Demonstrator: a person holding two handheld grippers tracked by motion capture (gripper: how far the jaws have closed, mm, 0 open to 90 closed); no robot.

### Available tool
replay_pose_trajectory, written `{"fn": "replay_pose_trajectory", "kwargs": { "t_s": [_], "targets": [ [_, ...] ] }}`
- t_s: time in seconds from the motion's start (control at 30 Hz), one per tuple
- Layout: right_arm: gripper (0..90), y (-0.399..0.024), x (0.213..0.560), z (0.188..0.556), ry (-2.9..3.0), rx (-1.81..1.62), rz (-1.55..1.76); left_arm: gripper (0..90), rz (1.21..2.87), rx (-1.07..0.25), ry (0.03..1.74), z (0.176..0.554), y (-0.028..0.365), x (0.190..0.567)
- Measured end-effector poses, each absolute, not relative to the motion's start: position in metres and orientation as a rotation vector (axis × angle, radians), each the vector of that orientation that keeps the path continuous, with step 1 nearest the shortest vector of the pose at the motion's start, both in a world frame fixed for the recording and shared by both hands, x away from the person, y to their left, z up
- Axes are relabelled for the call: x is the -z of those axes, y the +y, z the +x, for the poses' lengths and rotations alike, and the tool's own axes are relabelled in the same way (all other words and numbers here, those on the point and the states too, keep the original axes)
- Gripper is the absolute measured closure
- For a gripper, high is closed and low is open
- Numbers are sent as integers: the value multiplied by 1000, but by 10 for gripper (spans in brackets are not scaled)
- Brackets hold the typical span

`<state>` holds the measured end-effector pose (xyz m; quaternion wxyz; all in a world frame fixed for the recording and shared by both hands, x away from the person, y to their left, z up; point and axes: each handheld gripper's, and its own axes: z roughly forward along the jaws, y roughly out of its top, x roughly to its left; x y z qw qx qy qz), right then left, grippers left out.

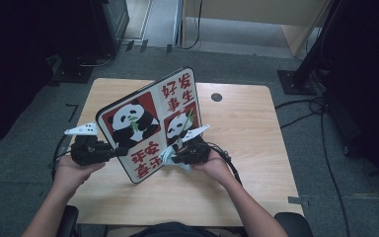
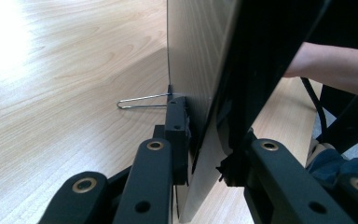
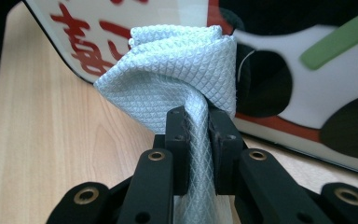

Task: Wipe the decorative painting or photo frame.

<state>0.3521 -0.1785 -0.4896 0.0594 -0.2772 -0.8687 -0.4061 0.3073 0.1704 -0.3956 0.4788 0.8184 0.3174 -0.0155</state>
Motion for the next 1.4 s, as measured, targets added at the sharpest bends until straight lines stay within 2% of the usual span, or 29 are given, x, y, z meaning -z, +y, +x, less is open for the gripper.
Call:
{"fn": "replay_pose_trajectory", "kwargs": {
  "t_s": [0.47, 0.9, 1.4],
  "targets": [
    [807, -180, 452, 361, -2607, 1311, -833, 767, 1987, 52, 785, 308, 171, 396],
    [807, -169, 385, 371, -2654, 1402, -761, 770, 1989, 49, 784, 308, 171, 396],
    [805, -139, 296, 384, -2742, 1520, -650, 773, 1995, 44, 788, 308, 171, 395]
  ]
}}
